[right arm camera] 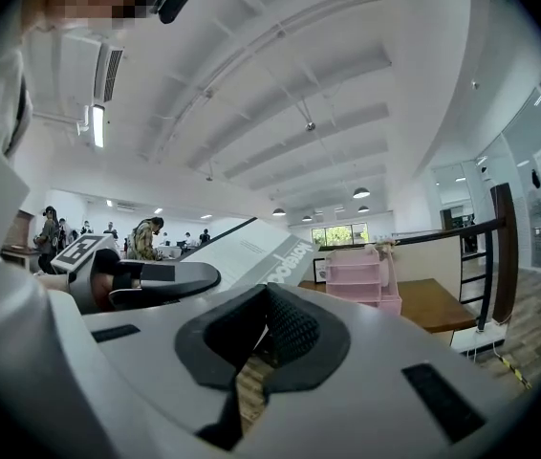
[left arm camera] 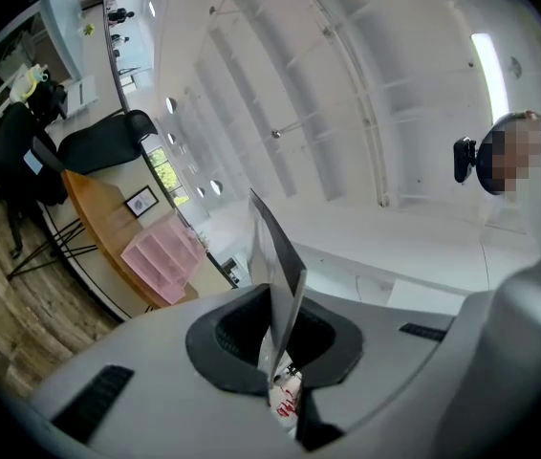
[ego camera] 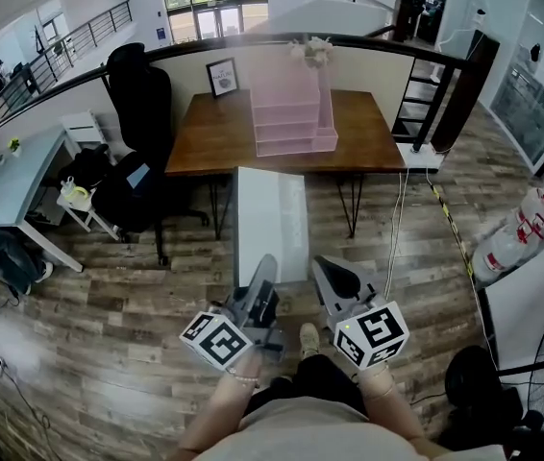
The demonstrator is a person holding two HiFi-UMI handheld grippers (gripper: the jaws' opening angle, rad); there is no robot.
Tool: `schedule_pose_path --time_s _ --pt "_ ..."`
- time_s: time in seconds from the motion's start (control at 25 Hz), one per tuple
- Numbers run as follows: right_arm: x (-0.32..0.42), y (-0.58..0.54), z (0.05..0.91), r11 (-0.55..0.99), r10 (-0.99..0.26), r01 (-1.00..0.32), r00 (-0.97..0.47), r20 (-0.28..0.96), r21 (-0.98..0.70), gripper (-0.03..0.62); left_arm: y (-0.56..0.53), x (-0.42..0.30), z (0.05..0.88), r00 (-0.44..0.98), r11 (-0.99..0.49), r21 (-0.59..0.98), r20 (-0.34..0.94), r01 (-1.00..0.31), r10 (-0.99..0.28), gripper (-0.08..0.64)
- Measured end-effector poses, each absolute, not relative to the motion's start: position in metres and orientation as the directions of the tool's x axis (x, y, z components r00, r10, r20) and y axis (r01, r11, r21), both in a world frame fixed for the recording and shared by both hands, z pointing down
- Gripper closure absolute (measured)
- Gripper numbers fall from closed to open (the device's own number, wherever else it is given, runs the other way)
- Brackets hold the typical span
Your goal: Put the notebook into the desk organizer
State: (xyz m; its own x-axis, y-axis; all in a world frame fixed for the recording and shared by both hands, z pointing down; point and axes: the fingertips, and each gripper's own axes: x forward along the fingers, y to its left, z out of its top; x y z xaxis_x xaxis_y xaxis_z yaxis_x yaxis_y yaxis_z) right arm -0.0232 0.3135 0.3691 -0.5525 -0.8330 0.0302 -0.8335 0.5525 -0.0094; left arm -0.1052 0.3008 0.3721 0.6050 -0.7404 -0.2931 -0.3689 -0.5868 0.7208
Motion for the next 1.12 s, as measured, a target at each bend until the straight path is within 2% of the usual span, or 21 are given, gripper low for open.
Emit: schedule_pose_path --time_s 0.52,1.12 --pt "0.017 0.153 0.358 0.614 -0.789 -0.789 -0.613 -0.027 -0.031 0.58 0.154 -0.072 0.366 0.556 -0.57 0.677 -0.278 -0.465 -0.783 0.546" --pt "0.064 0.028 0.362 0.664 -0.747 -0.746 -0.665 0.003 -0.052 0.58 0.031 -0.019 0.364 0.504 -0.527 0.718 -0.28 -0.456 -0.817 0.546"
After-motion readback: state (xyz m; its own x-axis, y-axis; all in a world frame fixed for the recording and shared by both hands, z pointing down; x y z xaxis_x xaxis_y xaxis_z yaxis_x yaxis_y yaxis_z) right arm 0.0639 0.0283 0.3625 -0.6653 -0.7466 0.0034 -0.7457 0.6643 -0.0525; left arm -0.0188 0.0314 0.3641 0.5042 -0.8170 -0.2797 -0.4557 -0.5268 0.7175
